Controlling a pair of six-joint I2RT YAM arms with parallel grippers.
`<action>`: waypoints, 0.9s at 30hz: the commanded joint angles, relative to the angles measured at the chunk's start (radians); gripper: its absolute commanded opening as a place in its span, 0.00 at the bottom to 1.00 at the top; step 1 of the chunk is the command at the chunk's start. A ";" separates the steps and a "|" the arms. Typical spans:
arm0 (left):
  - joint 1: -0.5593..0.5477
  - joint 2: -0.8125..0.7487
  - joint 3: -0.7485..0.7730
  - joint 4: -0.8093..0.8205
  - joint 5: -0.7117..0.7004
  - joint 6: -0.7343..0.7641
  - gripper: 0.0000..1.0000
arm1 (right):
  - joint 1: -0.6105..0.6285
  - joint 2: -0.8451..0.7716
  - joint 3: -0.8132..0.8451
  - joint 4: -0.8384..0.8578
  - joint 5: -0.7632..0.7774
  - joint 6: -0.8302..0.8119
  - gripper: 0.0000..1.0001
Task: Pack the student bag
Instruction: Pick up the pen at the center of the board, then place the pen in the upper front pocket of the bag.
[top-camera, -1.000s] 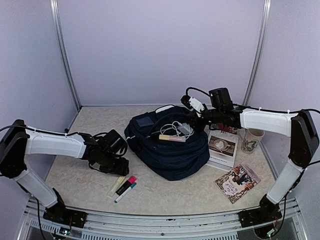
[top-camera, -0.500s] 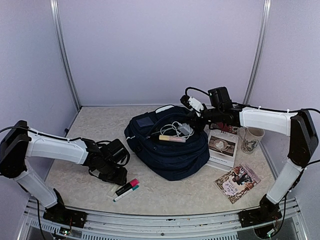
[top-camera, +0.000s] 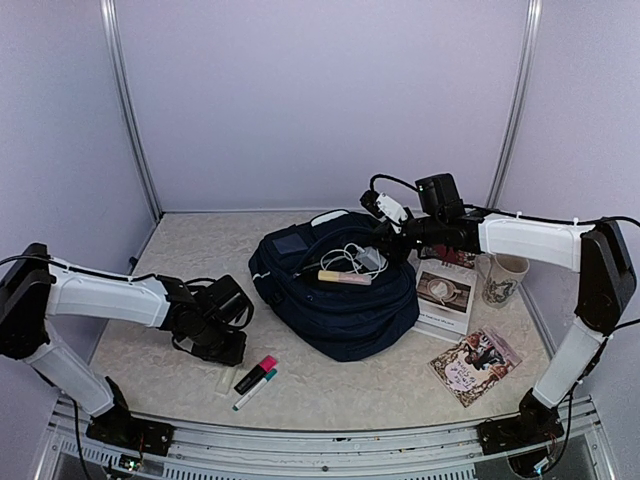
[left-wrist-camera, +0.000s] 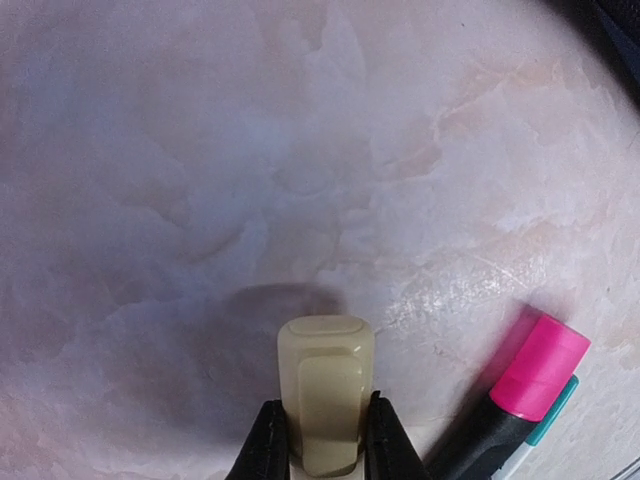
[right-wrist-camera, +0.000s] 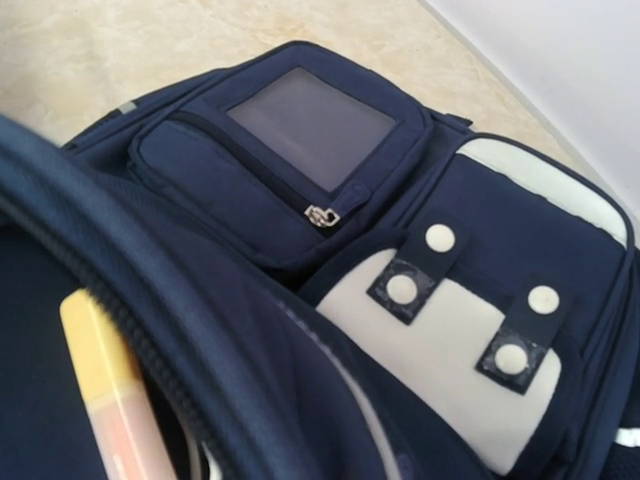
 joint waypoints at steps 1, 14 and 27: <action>0.010 -0.077 0.032 -0.031 -0.075 0.023 0.12 | 0.001 -0.011 0.034 0.013 -0.004 0.027 0.00; -0.275 -0.108 0.399 0.358 -0.306 0.525 0.13 | -0.005 0.007 0.077 0.024 -0.069 0.096 0.00; -0.193 0.395 0.713 0.699 -0.337 1.003 0.10 | -0.005 -0.010 0.086 0.018 -0.109 0.147 0.00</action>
